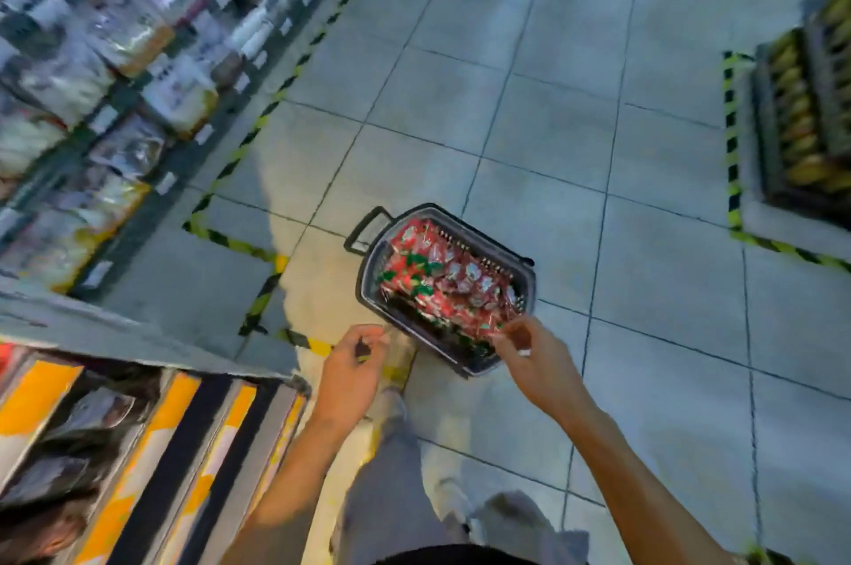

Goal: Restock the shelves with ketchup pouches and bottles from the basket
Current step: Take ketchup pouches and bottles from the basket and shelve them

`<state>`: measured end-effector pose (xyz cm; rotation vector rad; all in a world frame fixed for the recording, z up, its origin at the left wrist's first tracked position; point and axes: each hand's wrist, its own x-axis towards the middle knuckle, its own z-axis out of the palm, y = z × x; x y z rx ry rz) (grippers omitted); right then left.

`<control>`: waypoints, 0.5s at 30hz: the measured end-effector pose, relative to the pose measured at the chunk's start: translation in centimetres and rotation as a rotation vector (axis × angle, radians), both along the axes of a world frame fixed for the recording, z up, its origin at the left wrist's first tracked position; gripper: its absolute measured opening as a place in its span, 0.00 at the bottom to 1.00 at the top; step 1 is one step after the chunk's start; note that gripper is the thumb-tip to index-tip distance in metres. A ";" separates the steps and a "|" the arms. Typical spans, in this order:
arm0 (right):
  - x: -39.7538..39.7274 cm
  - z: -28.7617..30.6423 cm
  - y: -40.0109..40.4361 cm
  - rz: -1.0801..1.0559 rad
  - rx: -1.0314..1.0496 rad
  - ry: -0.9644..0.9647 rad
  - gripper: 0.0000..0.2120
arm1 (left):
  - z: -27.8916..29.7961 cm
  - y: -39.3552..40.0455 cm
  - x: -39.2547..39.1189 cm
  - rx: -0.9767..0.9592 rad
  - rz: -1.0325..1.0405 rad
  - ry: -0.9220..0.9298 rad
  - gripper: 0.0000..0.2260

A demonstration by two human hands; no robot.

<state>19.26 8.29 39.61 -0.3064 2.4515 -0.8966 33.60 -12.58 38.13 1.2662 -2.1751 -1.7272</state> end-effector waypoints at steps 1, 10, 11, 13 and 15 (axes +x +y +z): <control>-0.9 -0.7 -0.8 -0.022 0.022 -0.010 0.07 | -1.0 -1.1 -1.6 0.003 -0.025 -0.007 0.04; -10.4 -13.0 -9.6 -0.104 0.104 -0.149 0.08 | -14.7 -9.3 -14.0 0.004 -0.194 -0.228 0.05; -11.6 -15.1 -10.6 -0.097 0.110 -0.154 0.09 | -16.7 -10.0 -15.4 0.008 -0.201 -0.251 0.06; -14.1 -19.7 -12.5 -0.076 0.118 -0.147 0.12 | -20.9 -11.2 -18.0 0.008 -0.201 -0.294 0.07; -16.5 -24.3 -14.3 -0.059 0.116 -0.152 0.15 | -25.3 -12.3 -20.6 0.010 -0.188 -0.317 0.08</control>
